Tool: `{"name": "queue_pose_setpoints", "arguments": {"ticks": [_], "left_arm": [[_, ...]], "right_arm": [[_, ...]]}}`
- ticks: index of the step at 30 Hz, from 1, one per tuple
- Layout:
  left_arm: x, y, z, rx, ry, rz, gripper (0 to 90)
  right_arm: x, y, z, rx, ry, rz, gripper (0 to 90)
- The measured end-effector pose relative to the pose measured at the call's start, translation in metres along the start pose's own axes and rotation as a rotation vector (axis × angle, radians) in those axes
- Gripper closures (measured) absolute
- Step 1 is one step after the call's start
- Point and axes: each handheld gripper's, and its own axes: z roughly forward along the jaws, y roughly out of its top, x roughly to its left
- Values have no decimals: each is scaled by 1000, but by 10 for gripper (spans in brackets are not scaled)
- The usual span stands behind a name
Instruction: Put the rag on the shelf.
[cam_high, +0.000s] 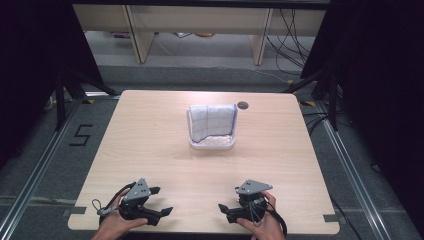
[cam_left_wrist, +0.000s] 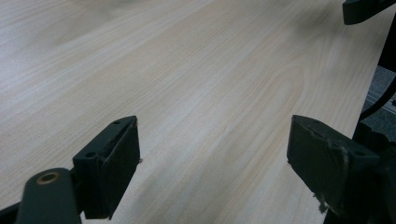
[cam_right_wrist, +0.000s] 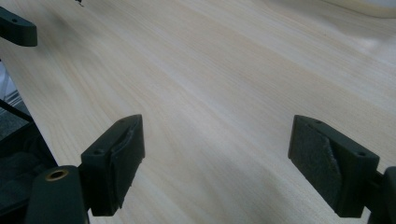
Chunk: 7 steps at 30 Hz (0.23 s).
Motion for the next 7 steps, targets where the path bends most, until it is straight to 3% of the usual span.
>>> {"name": "queue_pose_setpoints", "arguments": {"ticks": [3,4,7], "left_arm": [[0,0,1,-11,5,-8,167],[2,0,-1,13,13,17,167],[1,-1,1,-7,15,-4,167]], "right_arm": [[-2,0,0,-10,-6,-33,192],[-2,0,0,-8,-4,-26,189],[-4,0,1,-13,3,-39,186]]}}
